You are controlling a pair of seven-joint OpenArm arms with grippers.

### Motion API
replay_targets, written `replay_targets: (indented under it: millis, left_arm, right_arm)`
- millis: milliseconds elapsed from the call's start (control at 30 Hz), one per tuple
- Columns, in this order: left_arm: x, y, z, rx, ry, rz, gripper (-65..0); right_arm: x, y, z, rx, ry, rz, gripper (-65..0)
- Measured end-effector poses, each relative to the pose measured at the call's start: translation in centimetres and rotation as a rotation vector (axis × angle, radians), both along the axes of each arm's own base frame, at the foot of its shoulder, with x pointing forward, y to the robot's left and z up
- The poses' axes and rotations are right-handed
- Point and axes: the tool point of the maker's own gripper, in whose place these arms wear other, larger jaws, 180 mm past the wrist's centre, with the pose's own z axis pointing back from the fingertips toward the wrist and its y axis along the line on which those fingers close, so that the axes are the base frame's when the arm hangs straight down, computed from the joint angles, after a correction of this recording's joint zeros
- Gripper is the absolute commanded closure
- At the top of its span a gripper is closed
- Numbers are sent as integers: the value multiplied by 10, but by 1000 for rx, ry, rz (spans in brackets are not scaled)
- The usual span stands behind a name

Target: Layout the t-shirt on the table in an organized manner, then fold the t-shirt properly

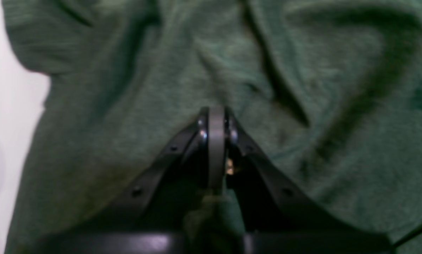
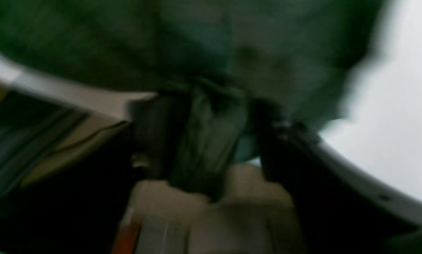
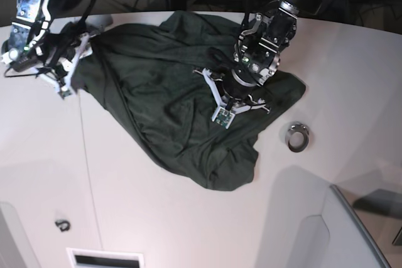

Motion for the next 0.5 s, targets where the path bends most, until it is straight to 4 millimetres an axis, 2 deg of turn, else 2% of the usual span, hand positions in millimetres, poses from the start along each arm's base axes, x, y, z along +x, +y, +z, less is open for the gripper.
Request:
replay_targets:
  millis: [67, 133, 200, 267, 367, 433, 500]
  left_arm:
    - [-2, 2, -1, 5, 3, 0, 0]
    - [-5, 3, -4, 6, 11, 0, 0]
    - [-10, 3, -7, 6, 20, -2, 0]
    - [-11, 2, -7, 4, 17, -3, 0]
    - [-15, 2, -9, 1, 21, -2, 0]
    - [-18, 1, -9, -4, 19, -3, 0]
    - [-18, 2, -9, -4, 20, 1, 0]
  right_arm:
    - [15, -15, 27, -57, -89, -13, -410]
    - [30, -19, 48, -87, -165, -13, -396]
    - [48, -16, 56, -77, -210, -8, -393]
    - [65, -13, 52, -46, -212, -12, -392]
    - [86, -4, 28, 27, -148, -24, -390]
    - [88, 4, 10, 73, -86, -24, -390]
    - [91, 11, 0, 111, -80, -25, -390]
